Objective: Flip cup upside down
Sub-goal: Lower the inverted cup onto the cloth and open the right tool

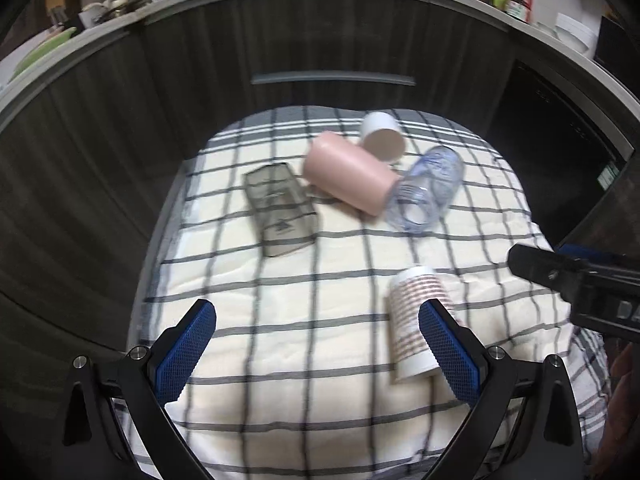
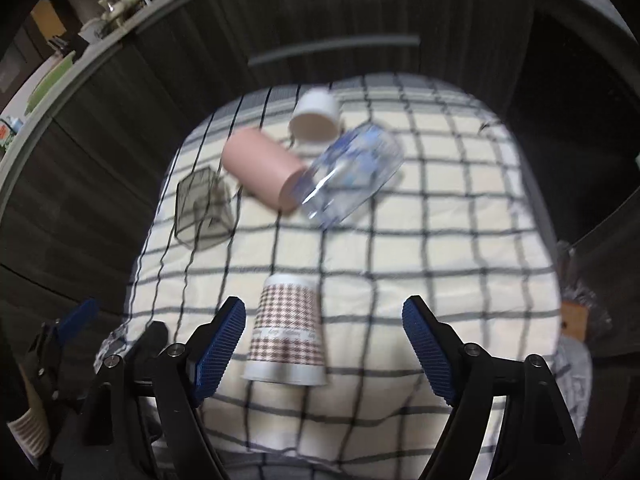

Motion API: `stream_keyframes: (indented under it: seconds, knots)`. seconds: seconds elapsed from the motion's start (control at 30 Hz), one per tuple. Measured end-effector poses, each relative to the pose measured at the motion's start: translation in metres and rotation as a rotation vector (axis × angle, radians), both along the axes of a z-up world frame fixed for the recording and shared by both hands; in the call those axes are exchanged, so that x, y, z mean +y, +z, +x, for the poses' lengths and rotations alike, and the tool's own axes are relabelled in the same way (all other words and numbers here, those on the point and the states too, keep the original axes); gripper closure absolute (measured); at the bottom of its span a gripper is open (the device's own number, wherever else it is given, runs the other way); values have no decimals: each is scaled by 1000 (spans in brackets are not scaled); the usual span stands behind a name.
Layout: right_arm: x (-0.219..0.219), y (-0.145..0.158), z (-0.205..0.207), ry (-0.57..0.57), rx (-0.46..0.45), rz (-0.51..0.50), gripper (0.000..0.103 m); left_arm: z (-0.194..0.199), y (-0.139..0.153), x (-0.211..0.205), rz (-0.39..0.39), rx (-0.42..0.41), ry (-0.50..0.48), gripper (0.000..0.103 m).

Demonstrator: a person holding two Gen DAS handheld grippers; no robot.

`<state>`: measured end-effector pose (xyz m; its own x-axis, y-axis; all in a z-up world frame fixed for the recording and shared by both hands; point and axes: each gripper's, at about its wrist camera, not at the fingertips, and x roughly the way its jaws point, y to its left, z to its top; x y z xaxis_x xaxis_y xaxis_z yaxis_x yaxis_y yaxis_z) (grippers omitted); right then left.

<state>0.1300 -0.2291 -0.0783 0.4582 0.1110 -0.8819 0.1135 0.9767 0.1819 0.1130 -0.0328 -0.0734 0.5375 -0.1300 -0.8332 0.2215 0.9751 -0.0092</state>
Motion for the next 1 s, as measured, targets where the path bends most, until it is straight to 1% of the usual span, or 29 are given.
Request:
stream_keyframes:
  seconds: [0.13, 0.27, 0.37, 0.47, 0.77, 0.87, 1.0]
  knots:
    - [-20, 15, -15, -39, -51, -46, 19, 4, -3, -24, 0, 22, -28, 0]
    - [-40, 21, -22, -74, -62, -65, 18, 9, -7, -47, 5, 54, -56, 0]
    - [-49, 23, -27, -92, -66, -93, 18, 15, -14, -62, 10, 103, -75, 0]
    - [-58, 24, -29, -108, -64, -111, 18, 22, -19, -73, 4, 157, -70, 0]
    - [-80, 21, -14, -127, -35, -91, 18, 54, -44, -94, 24, 372, -39, 0]
    - [-83, 19, -6, -118, -31, -83, 18, 65, -59, -100, 24, 472, -33, 0]
    - [-90, 10, 4, -117, -10, -51, 18, 74, -82, -107, 51, 585, -27, 3]
